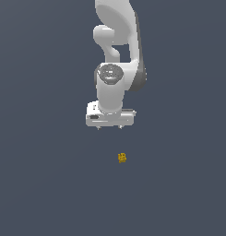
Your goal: Pick up the object and move it to a goal position.
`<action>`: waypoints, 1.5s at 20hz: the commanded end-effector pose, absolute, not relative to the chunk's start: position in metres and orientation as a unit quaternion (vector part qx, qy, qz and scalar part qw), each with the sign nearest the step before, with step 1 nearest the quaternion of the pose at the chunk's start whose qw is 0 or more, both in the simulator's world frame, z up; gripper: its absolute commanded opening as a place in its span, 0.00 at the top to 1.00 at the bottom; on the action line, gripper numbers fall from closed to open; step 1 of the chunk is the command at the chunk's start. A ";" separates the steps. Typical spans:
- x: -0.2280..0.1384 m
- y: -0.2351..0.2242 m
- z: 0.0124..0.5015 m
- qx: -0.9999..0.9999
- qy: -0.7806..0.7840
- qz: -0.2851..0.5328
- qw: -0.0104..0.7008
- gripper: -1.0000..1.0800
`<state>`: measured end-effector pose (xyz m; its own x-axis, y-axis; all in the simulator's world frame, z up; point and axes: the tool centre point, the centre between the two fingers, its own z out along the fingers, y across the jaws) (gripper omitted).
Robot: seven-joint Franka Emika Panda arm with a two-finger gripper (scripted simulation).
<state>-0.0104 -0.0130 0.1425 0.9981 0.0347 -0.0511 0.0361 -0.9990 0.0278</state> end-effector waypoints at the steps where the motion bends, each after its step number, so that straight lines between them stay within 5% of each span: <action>1: -0.010 -0.013 0.142 0.999 0.018 -0.025 0.014 0.04; 18: -0.007 0.016 0.141 0.998 0.057 -0.029 0.011 0.04; 30: 0.033 0.031 0.118 0.997 0.068 -0.018 0.008 0.04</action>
